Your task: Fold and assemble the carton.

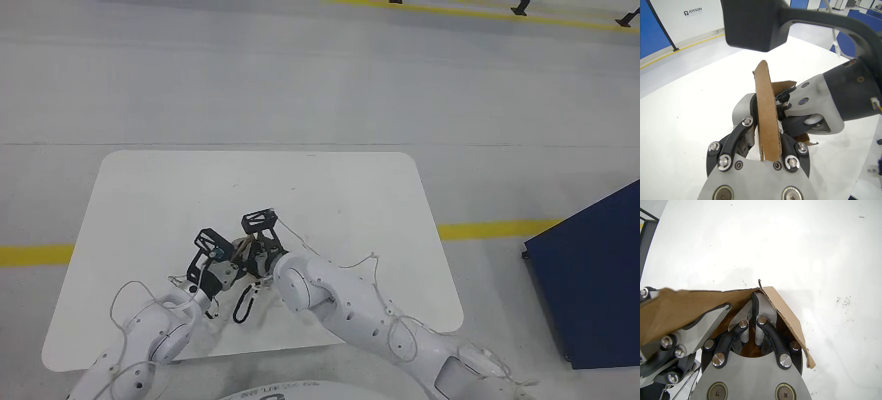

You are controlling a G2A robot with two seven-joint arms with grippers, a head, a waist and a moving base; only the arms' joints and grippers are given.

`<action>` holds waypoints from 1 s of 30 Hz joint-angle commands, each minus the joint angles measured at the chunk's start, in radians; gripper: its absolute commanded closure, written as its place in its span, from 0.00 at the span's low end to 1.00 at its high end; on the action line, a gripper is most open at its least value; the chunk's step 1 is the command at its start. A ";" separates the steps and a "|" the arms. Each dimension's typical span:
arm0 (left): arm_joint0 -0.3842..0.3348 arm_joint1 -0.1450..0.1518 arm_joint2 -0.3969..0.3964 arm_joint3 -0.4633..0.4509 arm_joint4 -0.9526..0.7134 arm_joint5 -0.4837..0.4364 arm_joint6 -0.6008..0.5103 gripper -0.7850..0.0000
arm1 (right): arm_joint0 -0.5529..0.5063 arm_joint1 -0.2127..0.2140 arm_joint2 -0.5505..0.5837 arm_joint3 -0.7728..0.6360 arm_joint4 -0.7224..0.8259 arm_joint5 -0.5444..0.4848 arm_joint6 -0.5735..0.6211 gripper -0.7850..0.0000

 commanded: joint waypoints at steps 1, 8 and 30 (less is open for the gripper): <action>0.000 -0.001 -0.006 0.002 -0.040 -0.012 0.003 1.00 | 0.000 -0.002 0.007 -0.006 0.011 -0.008 -0.001 1.00; -0.014 -0.003 -0.024 0.021 -0.161 -0.064 -0.028 1.00 | -0.008 -0.001 0.020 -0.016 0.022 -0.022 -0.002 1.00; -0.014 -0.003 -0.024 0.021 -0.161 -0.064 -0.028 1.00 | -0.014 0.000 0.025 -0.024 0.027 -0.027 -0.005 1.00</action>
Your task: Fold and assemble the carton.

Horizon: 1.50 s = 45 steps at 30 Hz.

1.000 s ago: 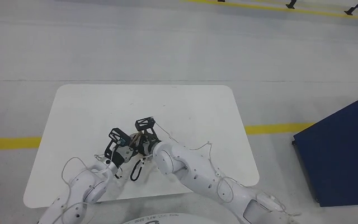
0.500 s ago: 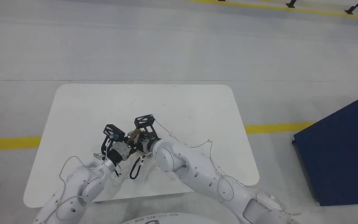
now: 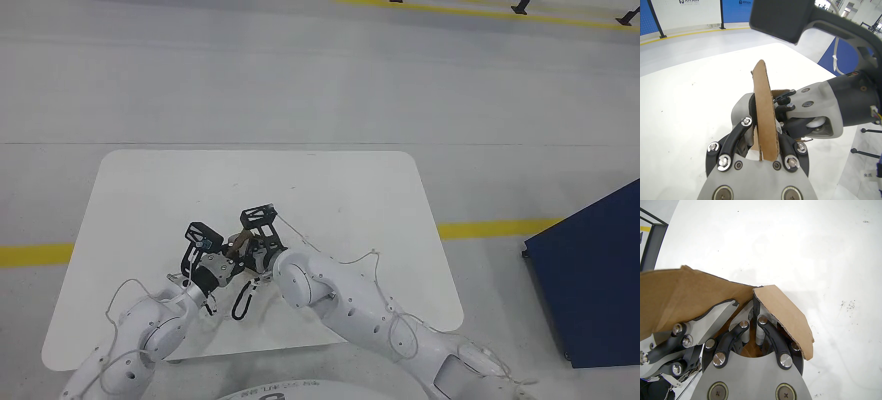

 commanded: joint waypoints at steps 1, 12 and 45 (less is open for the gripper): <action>0.000 0.000 0.000 0.000 0.000 0.000 0.000 1.00 | -0.010 0.001 0.005 -0.014 0.002 0.001 0.011 1.00; 0.000 0.000 0.000 0.000 0.000 0.000 0.000 1.00 | 0.014 -0.001 0.020 -0.114 -0.063 0.155 0.246 1.00; 0.000 0.000 0.000 0.000 0.000 0.000 0.000 1.00 | 0.220 -0.103 -0.082 0.127 0.024 0.252 0.355 1.00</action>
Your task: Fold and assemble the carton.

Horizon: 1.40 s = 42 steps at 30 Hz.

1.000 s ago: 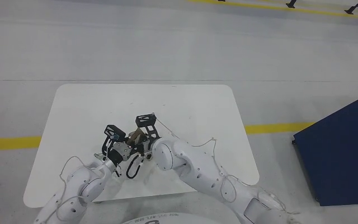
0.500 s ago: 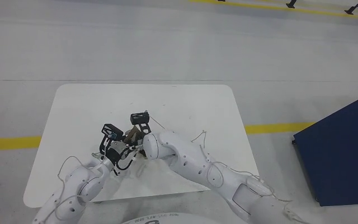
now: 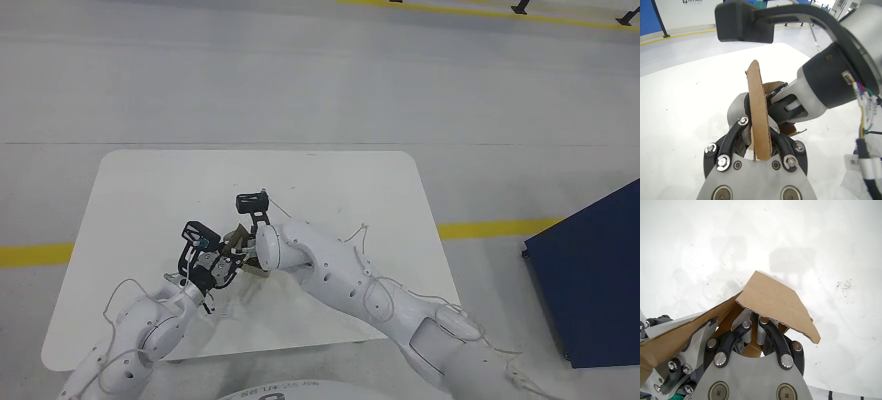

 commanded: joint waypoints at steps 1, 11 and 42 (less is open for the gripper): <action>0.000 0.000 0.000 0.000 0.000 0.000 0.000 1.00 | -0.028 0.008 0.006 -0.040 -0.015 -0.005 0.004 1.00; 0.000 0.000 0.000 0.000 0.000 0.000 0.000 1.00 | -0.189 0.067 0.150 -0.203 -0.004 -0.166 -0.017 1.00; 0.000 0.000 0.000 0.000 0.000 0.000 0.000 1.00 | -0.099 0.042 0.138 -0.032 -0.004 -0.152 0.077 1.00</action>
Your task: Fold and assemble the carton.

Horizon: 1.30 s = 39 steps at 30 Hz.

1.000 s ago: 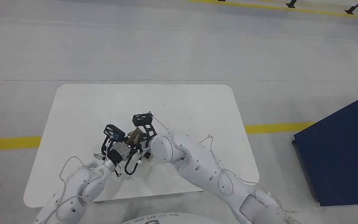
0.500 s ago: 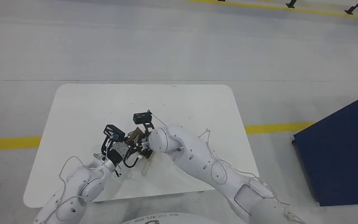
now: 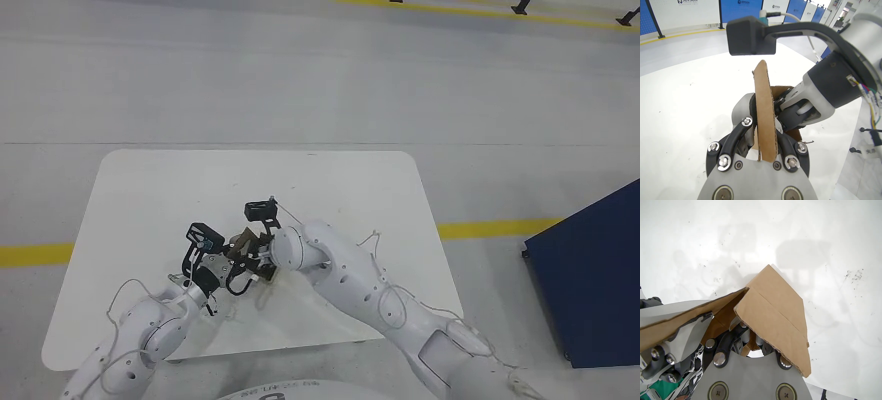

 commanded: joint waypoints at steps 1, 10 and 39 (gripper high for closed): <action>0.000 0.000 0.000 0.000 0.000 0.000 0.000 1.00 | -0.005 0.002 0.004 -0.002 -0.006 -0.003 0.004 1.00; 0.000 0.000 0.000 0.000 0.000 0.000 0.000 1.00 | 0.042 -0.013 -0.015 0.051 -0.004 -0.002 0.031 1.00; 0.000 0.000 0.000 0.000 0.000 0.000 0.000 1.00 | 0.121 -0.044 -0.042 0.158 0.007 -0.032 0.085 1.00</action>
